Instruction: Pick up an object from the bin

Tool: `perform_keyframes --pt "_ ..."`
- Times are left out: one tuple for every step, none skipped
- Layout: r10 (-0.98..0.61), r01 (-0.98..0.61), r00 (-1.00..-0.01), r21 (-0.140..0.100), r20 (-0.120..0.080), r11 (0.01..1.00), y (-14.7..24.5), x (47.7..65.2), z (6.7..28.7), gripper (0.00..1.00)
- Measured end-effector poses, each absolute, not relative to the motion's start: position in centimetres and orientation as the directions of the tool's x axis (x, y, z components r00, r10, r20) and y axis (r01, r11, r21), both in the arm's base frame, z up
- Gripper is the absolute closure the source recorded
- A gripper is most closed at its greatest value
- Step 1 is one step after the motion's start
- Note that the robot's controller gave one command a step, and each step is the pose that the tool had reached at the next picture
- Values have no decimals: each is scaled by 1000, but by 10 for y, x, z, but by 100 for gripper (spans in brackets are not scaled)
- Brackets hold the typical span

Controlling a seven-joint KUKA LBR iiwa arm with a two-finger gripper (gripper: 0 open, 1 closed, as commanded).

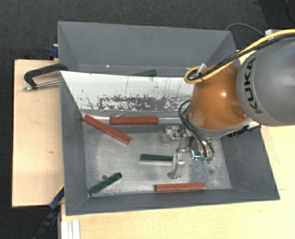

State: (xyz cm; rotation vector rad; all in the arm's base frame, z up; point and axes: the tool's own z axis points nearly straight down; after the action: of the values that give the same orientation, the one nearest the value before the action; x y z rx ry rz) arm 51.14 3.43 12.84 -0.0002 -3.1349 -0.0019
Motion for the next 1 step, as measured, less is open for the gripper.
perform_keyframes --pt "1 1 -1000 1 -1 1000 34 514 132 0"
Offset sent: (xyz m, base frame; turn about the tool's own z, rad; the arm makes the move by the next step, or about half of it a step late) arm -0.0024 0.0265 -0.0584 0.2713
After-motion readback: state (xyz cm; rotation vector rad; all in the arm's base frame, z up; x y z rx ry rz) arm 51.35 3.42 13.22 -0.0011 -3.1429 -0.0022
